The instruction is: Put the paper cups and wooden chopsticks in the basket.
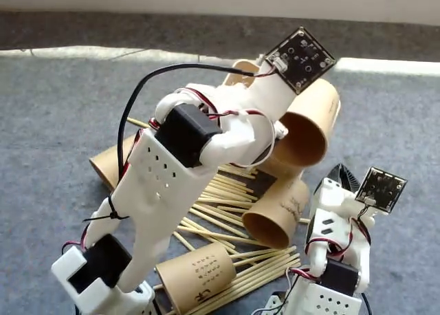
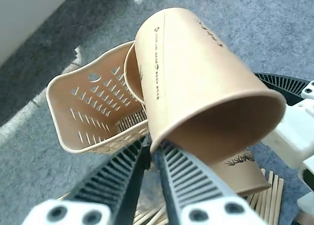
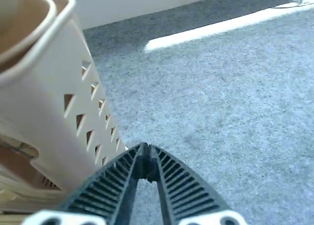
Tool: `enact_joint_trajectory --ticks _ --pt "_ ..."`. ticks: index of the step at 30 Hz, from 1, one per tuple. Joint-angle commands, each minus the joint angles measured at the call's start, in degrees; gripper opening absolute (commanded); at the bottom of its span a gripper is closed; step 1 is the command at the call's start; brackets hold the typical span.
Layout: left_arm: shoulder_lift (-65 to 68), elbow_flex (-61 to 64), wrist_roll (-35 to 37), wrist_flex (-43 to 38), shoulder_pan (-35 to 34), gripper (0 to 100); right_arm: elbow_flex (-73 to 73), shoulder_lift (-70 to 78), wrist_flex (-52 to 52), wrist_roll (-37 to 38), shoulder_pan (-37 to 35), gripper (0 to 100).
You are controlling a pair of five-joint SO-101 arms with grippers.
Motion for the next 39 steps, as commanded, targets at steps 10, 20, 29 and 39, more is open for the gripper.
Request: enact_joint_trajectory --ticks 10,20,29,39 --pt "-0.31 -2.24 8.09 -10.37 -3.30 25 -0.13 -0.31 -1.45 -0.53 0.48 1.0" --pt "4.44 0.40 9.67 -20.40 -6.73 25 -0.13 -0.31 -1.45 -0.53 0.40 1.0" --pt "9.98 0.40 9.76 -26.99 -9.01 25 -0.13 -0.31 -1.45 -0.53 0.40 1.0" --pt "9.80 0.40 9.76 -28.75 -9.10 25 -0.13 -0.31 -1.45 -0.53 0.40 1.0"
